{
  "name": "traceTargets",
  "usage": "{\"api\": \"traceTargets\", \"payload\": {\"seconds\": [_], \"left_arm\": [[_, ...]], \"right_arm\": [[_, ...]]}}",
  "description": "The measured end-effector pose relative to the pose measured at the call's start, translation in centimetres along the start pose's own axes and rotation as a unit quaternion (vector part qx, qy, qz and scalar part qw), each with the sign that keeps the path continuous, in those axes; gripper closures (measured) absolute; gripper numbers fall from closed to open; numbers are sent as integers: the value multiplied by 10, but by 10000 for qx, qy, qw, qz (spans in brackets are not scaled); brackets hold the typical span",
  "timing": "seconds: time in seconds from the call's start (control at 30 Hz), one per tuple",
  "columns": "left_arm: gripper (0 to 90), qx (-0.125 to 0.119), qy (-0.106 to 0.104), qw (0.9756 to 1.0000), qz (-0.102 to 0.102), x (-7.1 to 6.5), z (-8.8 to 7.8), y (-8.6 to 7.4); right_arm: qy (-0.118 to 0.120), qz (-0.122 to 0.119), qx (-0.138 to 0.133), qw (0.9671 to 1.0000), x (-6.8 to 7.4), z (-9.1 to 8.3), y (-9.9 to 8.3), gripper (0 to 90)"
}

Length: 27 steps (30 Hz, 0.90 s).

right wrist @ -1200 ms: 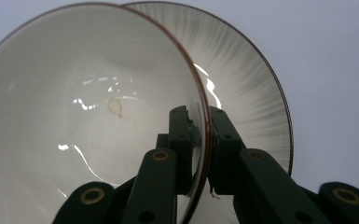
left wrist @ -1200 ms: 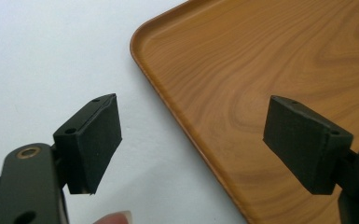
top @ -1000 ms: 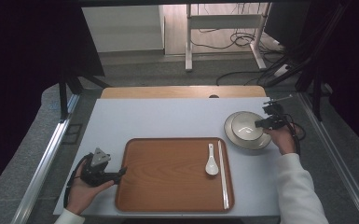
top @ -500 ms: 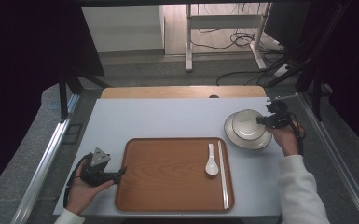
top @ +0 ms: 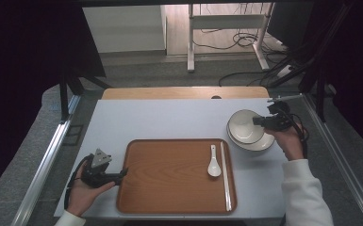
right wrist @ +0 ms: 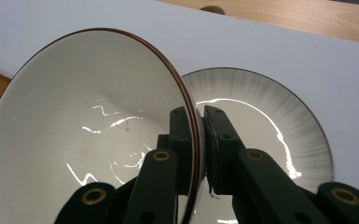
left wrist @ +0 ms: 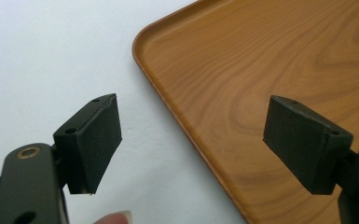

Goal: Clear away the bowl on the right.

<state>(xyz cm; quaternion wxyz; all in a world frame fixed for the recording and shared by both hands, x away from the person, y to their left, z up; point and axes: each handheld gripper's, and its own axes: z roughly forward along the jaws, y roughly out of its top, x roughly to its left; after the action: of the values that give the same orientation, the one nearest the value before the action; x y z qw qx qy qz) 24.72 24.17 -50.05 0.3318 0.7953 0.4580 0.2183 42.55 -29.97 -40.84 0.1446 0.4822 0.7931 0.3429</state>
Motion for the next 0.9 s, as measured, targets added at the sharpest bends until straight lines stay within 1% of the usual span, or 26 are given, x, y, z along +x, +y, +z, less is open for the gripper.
{"api": "traceTargets", "payload": {"seconds": [0.1,0.13,0.17,0.23,0.37,0.47,0.6,0.73,0.83,0.9], "left_arm": [[189,1,0,10000,4,0,0,0],[189,1,0,10000,4,0,0,0],[189,4,2,10000,6,0,0,0],[189,9,6,10000,3,0,0,0],[189,5,5,10000,8,-1,0,0],[189,9,4,10000,13,-1,0,0],[190,5,3,10000,9,-1,0,0],[189,6,0,10000,19,-1,0,0],[189,11,1,10000,19,-1,0,0],[189,5,1,10000,20,-1,0,0]], "right_arm": [[105,-103,-36,9999,6,1,0,824],[105,-103,-36,9999,6,1,0,824],[181,-149,-6,9997,11,1,0,824],[253,-199,30,9995,16,2,0,823],[477,-293,75,9984,26,5,0,823],[587,-392,116,9974,36,8,0,822],[883,-466,169,9949,48,12,0,822],[994,-589,216,9931,61,17,1,822],[1202,-664,299,9901,70,21,1,822],[1279,-731,365,9884,76,24,0,822]]}}
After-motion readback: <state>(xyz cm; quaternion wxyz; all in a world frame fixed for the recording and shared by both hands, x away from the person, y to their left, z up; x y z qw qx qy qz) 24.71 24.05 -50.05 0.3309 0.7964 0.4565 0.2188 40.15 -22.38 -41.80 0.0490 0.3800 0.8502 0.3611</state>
